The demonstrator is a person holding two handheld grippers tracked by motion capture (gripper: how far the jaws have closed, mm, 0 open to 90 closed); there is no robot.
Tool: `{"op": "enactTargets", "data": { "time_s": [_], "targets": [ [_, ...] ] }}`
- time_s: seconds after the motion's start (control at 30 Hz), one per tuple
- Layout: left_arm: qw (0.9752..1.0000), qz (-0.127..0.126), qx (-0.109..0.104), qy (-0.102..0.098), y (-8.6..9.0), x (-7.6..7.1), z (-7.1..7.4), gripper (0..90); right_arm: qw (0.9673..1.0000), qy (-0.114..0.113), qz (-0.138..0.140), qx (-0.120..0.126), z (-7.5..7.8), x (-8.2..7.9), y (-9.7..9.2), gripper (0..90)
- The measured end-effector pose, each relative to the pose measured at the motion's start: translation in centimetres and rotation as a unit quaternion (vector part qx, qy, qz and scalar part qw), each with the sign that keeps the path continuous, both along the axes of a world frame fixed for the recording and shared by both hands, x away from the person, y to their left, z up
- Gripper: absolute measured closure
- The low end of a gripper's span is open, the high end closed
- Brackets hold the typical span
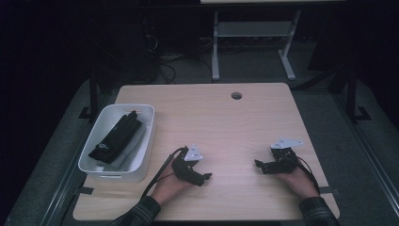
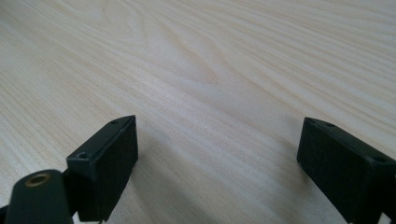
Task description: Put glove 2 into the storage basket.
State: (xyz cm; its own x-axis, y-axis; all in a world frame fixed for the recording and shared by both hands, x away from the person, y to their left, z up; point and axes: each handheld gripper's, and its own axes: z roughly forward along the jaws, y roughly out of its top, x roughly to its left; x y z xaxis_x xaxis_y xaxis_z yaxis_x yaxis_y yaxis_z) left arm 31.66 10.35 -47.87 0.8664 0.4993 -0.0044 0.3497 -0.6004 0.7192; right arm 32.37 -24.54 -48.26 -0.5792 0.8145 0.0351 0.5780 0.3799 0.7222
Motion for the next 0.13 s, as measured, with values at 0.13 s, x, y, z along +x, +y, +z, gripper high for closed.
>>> {"op": "enactTargets", "data": {
  "time_s": [0.13],
  "targets": [
    [1.0, 0.0, 0.0, 0.0, 0.0, 0.0, 0.0, 12.0, 1.0, 0.0, 0.0, 0.0, 0.0, -0.01, 0.01, 12.1]
  ]
}}
